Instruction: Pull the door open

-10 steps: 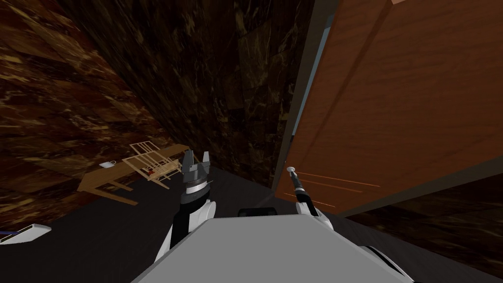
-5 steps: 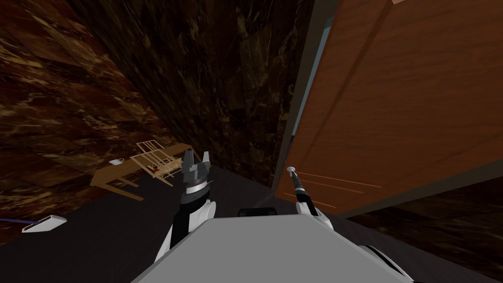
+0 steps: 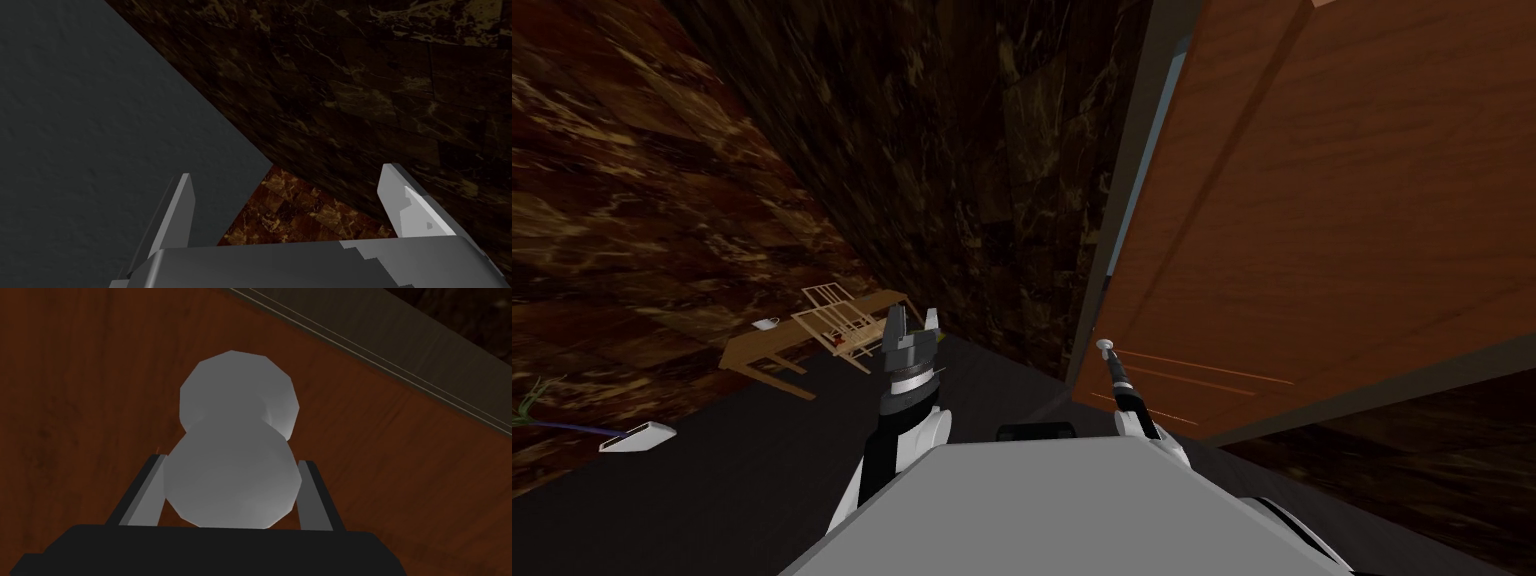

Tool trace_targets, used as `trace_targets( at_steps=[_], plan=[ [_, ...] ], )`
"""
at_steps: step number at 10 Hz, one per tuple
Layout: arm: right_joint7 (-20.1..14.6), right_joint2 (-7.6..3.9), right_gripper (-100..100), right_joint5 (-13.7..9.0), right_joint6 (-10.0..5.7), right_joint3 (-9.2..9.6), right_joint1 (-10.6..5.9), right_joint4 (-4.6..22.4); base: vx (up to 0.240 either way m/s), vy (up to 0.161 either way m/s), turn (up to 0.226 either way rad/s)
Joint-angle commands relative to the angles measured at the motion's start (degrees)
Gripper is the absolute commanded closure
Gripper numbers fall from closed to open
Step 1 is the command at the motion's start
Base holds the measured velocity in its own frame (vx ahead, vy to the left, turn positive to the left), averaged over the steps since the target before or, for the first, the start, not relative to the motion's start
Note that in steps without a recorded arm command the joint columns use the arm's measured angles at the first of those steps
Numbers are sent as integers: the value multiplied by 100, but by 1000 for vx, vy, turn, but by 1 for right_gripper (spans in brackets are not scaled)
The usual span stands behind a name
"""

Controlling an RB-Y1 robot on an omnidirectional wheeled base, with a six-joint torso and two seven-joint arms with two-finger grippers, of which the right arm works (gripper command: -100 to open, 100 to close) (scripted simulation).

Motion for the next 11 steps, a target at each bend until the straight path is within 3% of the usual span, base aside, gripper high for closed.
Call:
trace_targets(
  at_steps=[1,11],
  plan=[
    [-177,3,100,-13,10,-5,20,-13,-26,-9,23],
    [-1593,5,100,-104,-2,-20,-17,36,-30,-11,38]
  ],
)
